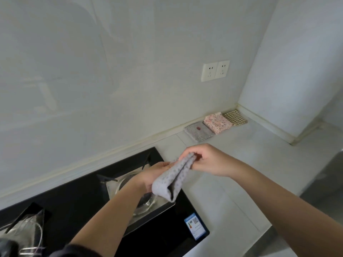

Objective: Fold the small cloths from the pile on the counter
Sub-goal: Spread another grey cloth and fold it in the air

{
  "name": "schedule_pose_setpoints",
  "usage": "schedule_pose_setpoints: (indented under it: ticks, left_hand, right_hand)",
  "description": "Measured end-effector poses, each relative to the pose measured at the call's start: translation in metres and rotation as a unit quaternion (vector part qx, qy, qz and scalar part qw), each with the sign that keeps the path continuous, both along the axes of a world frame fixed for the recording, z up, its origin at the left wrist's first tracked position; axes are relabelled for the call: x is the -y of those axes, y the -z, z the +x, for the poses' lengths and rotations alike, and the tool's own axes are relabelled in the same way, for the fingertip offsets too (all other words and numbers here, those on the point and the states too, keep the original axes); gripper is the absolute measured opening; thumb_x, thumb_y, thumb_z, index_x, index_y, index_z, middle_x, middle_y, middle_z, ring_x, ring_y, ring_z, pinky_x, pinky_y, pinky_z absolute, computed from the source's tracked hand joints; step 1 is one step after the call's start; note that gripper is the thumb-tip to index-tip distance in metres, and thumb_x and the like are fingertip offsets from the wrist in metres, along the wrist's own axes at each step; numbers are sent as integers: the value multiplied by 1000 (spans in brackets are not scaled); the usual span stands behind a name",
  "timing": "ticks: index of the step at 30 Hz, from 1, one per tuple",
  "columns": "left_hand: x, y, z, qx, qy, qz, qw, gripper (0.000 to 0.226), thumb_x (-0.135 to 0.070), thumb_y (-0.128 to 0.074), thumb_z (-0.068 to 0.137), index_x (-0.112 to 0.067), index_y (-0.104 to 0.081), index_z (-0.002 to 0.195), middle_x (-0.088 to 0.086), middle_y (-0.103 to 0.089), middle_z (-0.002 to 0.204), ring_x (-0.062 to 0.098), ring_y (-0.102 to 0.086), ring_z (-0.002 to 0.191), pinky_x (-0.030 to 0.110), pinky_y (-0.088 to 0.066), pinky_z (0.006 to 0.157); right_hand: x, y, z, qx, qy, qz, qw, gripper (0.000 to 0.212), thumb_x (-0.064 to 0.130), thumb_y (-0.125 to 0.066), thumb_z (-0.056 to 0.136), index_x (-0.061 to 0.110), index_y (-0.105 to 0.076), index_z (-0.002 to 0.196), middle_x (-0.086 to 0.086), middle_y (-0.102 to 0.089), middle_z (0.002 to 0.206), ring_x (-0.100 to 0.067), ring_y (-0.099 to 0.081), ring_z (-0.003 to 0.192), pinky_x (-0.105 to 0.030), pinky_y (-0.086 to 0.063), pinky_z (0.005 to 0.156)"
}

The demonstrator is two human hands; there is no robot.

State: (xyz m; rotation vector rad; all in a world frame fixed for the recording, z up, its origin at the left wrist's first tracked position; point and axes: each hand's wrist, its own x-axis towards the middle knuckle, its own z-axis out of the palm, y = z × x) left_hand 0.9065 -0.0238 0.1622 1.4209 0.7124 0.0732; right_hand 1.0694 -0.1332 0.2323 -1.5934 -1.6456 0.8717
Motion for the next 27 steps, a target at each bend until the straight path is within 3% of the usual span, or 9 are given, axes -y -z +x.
schedule_pose_setpoints:
  ticks: [4, 7, 10, 13, 17, 19, 22, 24, 27]
  left_hand:
    - [10, -5, 34, 37, -78, 165, 983, 13, -10, -56, 96, -17, -54, 106, 5, -64, 104, 24, -63, 93, 24, -52, 74]
    - [28, -26, 38, 149, -167, 258, 940, 28, 3, -46, 94, -20, -54, 107, -3, -61, 114, 16, -60, 106, 26, -48, 88]
    - [50, -47, 41, 195, -105, 397, 891, 35, 5, -36, 84, -16, -57, 103, -8, -56, 119, 15, -50, 121, 24, -43, 86]
    - [59, -54, 54, 143, -24, 479, 866, 30, -10, -39, 82, -17, -64, 98, -3, -55, 122, 14, -49, 124, 28, -42, 92]
    - [69, -55, 74, 99, 52, 554, 825, 19, -29, -55, 91, -20, -66, 104, -8, -62, 115, 4, -58, 110, 28, -48, 91]
    - [69, -59, 87, 66, 73, 546, 832, 18, -35, -59, 89, -27, -64, 105, -16, -62, 105, 2, -60, 98, 28, -49, 86]
    - [61, -68, 110, 39, 123, 440, 889, 5, -39, -61, 84, -39, -60, 89, -18, -60, 82, 2, -56, 77, 24, -47, 73]
    - [52, -71, 121, -9, 174, 355, 919, 12, -42, -62, 85, -41, -65, 96, -22, -66, 92, -1, -62, 84, 19, -47, 82]
    - [32, -75, 130, -75, 242, 288, 924, 22, -32, -62, 91, -27, -69, 111, -13, -72, 103, 6, -67, 94, 28, -46, 99]
  right_hand:
    - [5, -1, 45, 66, 14, 29, 997, 20, 9, -65, 88, 29, -63, 86, 4, -57, 93, -9, -56, 90, -33, -43, 83]
    - [15, -10, 79, 66, 10, 8, 998, 3, 30, -65, 84, 30, -66, 88, 5, -64, 90, -18, -62, 91, -43, -47, 87]
    - [23, -19, 110, 96, 12, -2, 995, 29, 46, -62, 80, 20, -68, 92, -8, -69, 88, -22, -64, 78, -42, -49, 76]
    - [27, -26, 137, 116, -17, 5, 993, 50, 50, -57, 78, 4, -64, 95, -17, -63, 80, -12, -50, 68, -33, -35, 64]
    - [30, -35, 161, 141, -31, -6, 990, 34, 33, -61, 90, -1, -58, 90, -1, -47, 70, -10, -41, 63, -33, -29, 62]
    - [28, -36, 168, 145, -38, -3, 989, 35, 31, -61, 92, -3, -55, 87, -1, -44, 70, -10, -40, 62, -33, -28, 61]
    - [20, -35, 171, 130, -34, 18, 991, 32, 29, -60, 94, 4, -52, 75, 2, -41, 66, -7, -37, 60, -30, -28, 58]
    - [13, -33, 176, 139, 2, 65, 988, 39, 27, -58, 96, 20, -39, 63, 7, -35, 59, -2, -32, 53, -27, -25, 54]
    - [6, -18, 187, 173, 48, 88, 980, 44, 26, -58, 96, 23, -31, 62, 5, -34, 57, -5, -33, 51, -27, -27, 54]
